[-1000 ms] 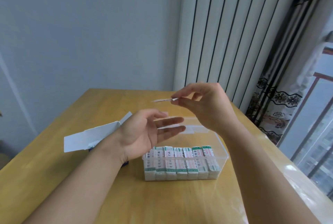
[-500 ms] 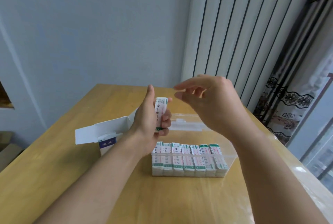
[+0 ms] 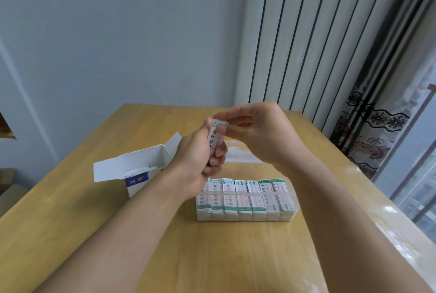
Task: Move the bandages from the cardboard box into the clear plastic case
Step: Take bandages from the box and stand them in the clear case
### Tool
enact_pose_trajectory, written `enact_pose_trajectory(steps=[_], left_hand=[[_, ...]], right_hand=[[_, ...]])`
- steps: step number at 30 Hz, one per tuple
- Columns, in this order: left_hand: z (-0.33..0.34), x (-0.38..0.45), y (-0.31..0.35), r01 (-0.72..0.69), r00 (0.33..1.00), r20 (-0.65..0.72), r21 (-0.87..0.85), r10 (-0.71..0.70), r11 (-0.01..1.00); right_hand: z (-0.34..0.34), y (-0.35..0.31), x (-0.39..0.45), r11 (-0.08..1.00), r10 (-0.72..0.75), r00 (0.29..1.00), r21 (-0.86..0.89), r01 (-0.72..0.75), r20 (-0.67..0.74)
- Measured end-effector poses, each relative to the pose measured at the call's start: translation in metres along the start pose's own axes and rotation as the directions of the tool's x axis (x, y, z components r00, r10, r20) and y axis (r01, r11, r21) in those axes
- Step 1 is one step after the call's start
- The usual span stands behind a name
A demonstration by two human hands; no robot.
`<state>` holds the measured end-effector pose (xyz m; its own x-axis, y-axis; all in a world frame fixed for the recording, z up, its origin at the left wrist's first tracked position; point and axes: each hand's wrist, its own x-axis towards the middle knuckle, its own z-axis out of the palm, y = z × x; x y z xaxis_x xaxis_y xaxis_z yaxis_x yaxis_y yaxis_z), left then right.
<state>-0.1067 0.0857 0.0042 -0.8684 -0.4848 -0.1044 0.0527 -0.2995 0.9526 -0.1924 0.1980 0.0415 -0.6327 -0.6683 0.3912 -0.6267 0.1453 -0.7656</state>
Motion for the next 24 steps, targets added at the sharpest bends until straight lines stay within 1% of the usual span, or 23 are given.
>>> enact_pose_trajectory(steps=[3,7,10,12,15,18,22,24], left_hand=[[0.001,0.001,0.001,0.002,1.000,-0.013,0.022,-0.002,1.000],[0.001,-0.004,0.002,-0.031,0.999,0.021,0.087,0.029,0.996],[0.002,-0.007,0.003,-0.072,0.997,0.010,0.167,0.071,0.983],[0.001,-0.005,0.003,-0.125,0.990,-0.041,0.221,0.137,0.967],[-0.003,0.006,0.003,-0.257,0.940,-0.175,0.199,0.292,0.946],[-0.006,0.011,0.003,-0.347,0.900,-0.232,0.132,0.370,0.928],[-0.006,0.015,0.000,-0.344,0.902,-0.234,0.121,0.364,0.931],[-0.007,0.015,0.001,-0.338,0.905,-0.229,0.124,0.359,0.933]], right_hand=[[0.003,0.002,0.001,1.000,0.022,1.000,0.015,-0.022,-0.019],[0.002,0.000,0.000,0.995,0.019,0.999,0.094,-0.015,-0.040],[-0.001,-0.001,-0.001,0.989,0.035,0.999,0.146,-0.032,-0.019],[-0.009,0.001,0.001,0.974,0.066,0.998,0.219,-0.059,-0.021],[-0.024,0.013,0.007,0.953,0.128,0.992,0.279,-0.117,-0.022],[-0.017,0.028,0.010,0.954,0.221,0.970,0.183,-0.236,0.098],[0.007,0.043,0.009,0.949,0.293,0.920,0.037,-0.312,0.260],[0.013,0.048,0.009,0.945,0.312,0.903,-0.001,-0.326,0.294]])
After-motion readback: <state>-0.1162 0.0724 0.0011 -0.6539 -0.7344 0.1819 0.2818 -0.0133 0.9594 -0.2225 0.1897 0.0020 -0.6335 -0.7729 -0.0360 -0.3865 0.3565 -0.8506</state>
